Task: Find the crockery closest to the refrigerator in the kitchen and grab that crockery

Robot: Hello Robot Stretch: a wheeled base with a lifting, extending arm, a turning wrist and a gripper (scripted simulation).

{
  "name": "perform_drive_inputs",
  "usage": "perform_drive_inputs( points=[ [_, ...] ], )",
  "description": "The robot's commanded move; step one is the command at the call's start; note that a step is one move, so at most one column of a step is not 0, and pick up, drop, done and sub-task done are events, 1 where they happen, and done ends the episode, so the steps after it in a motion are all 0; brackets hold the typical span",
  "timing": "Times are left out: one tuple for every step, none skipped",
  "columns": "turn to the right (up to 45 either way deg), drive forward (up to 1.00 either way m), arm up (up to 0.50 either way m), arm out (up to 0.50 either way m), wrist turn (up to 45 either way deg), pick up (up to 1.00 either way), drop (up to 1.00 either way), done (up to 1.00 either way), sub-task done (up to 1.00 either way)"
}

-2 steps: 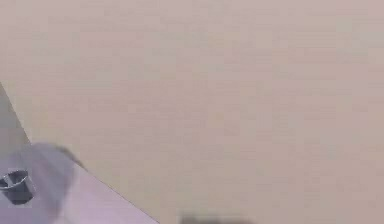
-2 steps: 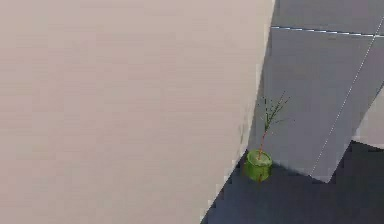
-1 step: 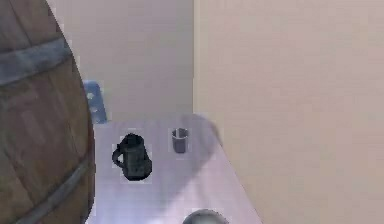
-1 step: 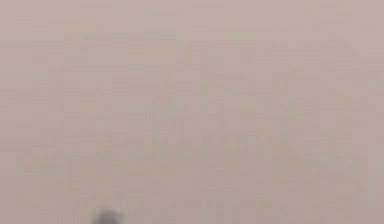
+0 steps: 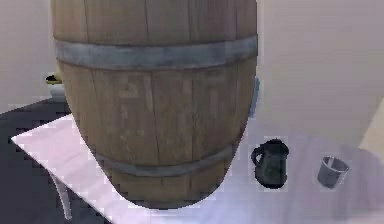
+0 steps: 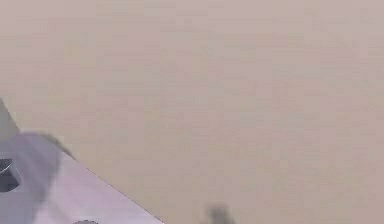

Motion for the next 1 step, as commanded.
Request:
perform_drive_inputs(
  points=[
    [-30.0,0.0,0.0,0.0,0.0,0.0,0.0,0.0,0.0]
  ],
)
